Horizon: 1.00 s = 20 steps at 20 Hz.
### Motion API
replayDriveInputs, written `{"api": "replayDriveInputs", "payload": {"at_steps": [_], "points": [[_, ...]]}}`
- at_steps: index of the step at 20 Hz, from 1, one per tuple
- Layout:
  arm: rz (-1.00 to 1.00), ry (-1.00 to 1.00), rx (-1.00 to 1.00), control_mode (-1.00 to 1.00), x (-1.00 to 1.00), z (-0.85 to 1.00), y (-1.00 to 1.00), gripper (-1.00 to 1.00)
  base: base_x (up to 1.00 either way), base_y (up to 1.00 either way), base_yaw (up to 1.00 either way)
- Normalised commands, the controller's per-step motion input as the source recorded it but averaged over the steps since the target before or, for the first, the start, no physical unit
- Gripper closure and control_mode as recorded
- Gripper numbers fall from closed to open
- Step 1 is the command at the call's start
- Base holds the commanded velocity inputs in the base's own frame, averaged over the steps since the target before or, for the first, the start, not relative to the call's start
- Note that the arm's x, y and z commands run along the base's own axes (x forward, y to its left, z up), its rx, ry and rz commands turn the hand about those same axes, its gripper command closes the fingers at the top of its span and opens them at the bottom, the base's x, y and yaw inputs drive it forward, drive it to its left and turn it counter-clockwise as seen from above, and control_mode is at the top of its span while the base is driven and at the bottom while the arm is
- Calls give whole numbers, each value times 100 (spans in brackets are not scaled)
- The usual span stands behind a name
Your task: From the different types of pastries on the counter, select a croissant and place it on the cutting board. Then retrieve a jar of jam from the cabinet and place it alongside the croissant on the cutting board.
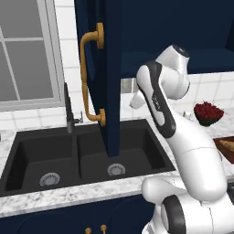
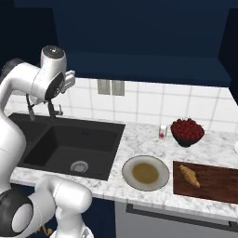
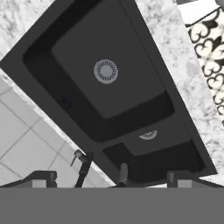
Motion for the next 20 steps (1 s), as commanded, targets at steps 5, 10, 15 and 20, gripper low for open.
{"api": "replayDriveInputs", "payload": {"at_steps": [5,10,15,20], "points": [[-26,-9,5,-100,27,88,20,-100,0,0,0],[-33,0,5,-100,21,88,16,-100,0,0,0],[-45,5,16,-100,1,66,0,-100,0,0,0],[-50,8,28,-100,-3,36,10,-100,0,0,0]]}}
